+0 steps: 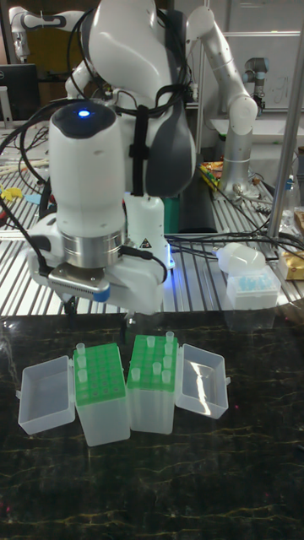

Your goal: Transfer all large pipette tips from one holder to another

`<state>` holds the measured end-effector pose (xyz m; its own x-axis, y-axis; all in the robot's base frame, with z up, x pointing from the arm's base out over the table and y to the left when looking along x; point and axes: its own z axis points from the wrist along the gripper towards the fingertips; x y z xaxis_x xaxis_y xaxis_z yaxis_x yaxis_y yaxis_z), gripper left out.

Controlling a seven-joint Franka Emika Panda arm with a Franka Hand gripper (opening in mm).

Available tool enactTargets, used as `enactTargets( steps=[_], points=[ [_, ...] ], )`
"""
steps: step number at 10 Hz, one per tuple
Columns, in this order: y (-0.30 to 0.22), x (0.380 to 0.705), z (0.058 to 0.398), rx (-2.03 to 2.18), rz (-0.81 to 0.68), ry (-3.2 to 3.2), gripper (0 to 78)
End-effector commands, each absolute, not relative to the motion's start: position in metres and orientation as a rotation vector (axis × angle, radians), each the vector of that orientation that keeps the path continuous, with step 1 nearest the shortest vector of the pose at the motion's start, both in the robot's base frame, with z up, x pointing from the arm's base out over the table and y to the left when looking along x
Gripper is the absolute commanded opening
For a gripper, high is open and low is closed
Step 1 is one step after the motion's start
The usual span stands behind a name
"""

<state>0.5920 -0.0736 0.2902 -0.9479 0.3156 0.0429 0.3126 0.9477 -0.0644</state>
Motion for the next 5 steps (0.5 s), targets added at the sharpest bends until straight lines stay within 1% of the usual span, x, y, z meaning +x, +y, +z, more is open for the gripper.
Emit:
enactTargets(
  steps=[1,5],
  points=[
    [-0.048,0.584,0.288,-0.753,0.078,-2.986,77.5],
    [-0.038,0.581,0.277,-0.934,0.069,-2.937,77.5]
  ],
)
